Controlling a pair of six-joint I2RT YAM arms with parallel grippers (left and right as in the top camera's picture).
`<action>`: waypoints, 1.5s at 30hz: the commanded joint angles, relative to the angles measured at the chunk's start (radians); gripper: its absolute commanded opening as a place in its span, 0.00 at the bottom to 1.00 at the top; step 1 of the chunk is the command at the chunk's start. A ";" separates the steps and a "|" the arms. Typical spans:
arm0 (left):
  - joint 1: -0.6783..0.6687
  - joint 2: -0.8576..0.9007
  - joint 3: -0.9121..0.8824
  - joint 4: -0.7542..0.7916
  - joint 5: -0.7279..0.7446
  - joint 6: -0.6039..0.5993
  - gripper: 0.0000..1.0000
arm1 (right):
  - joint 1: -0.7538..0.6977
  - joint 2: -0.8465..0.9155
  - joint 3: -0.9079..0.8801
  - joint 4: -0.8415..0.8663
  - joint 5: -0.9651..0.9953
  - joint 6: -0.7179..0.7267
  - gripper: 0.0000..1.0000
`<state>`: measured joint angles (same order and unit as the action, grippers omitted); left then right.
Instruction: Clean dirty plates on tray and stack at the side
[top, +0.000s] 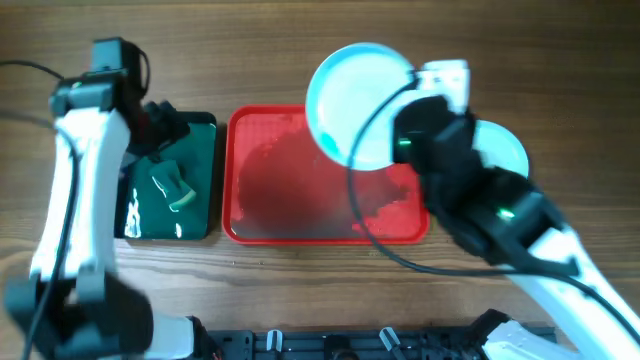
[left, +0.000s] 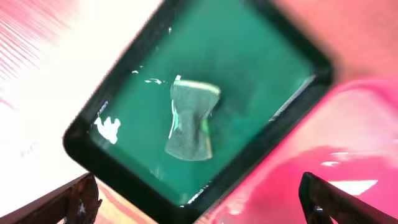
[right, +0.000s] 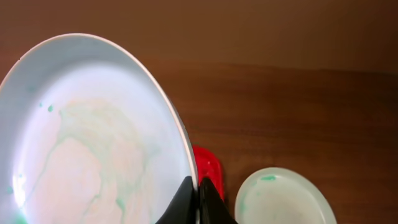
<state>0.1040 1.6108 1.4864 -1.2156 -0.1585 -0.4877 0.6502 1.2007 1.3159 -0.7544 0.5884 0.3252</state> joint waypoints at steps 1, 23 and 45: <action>0.005 -0.098 0.016 0.001 0.012 -0.045 1.00 | -0.086 -0.122 0.004 -0.013 -0.121 -0.037 0.04; 0.005 -0.107 0.016 0.000 0.012 -0.045 1.00 | -1.009 0.284 0.003 -0.229 -0.584 0.066 0.04; 0.005 -0.107 0.016 0.000 0.012 -0.045 1.00 | -1.009 0.578 0.005 -0.228 -0.640 -0.016 0.52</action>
<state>0.1040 1.4998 1.4971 -1.2156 -0.1516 -0.5148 -0.3592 1.7916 1.3167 -0.9585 0.0158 0.3565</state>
